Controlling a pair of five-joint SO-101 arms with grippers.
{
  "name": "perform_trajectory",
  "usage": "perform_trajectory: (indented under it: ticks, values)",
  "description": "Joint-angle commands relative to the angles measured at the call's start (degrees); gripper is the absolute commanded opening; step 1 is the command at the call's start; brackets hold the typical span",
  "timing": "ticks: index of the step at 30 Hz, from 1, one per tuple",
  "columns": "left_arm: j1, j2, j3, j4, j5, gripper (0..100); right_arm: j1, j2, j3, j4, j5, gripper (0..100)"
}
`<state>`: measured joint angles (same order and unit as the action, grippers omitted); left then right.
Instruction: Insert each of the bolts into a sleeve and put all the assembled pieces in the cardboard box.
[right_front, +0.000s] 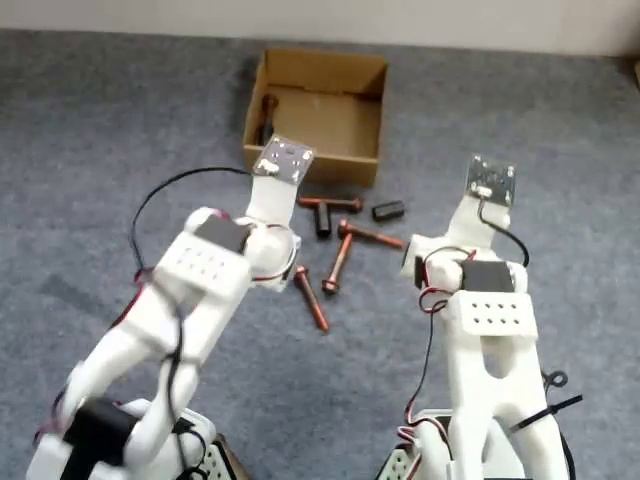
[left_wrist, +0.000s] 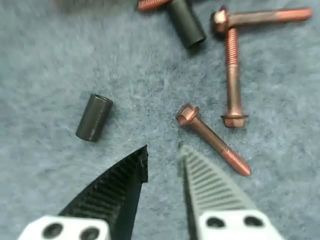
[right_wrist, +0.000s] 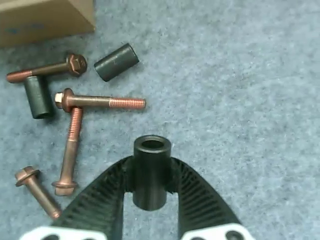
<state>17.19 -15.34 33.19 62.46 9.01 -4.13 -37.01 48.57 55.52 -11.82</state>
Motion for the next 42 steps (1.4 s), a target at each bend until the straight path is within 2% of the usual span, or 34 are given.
perform_trajectory:
  ticks: [1,18,25,29,35,40,42]
  values:
    - [1.54,9.71,-6.20,0.44,4.31,19,0.57,-1.45,-0.04,-0.92,-0.62,0.5]
    - [6.73,28.70,-16.57,0.79,6.86,19,0.48,-1.45,0.04,-0.92,-0.53,0.5]
    - [6.55,24.31,-20.62,7.38,6.86,19,0.31,-1.54,0.04,-0.92,-0.35,0.5]
    - [6.81,24.57,-20.44,7.21,6.95,19,0.31,-1.63,0.04,-0.92,-0.35,0.5]
    - [7.25,34.33,-21.76,2.55,6.95,19,0.31,-1.80,0.04,-0.92,-0.35,0.5]
    - [7.52,39.16,-27.47,8.00,6.95,18,0.31,-1.89,0.04,-0.92,-0.26,0.5]
    - [7.43,39.87,-27.91,8.79,6.59,14,0.31,-1.89,0.04,-0.92,-0.26,0.5]
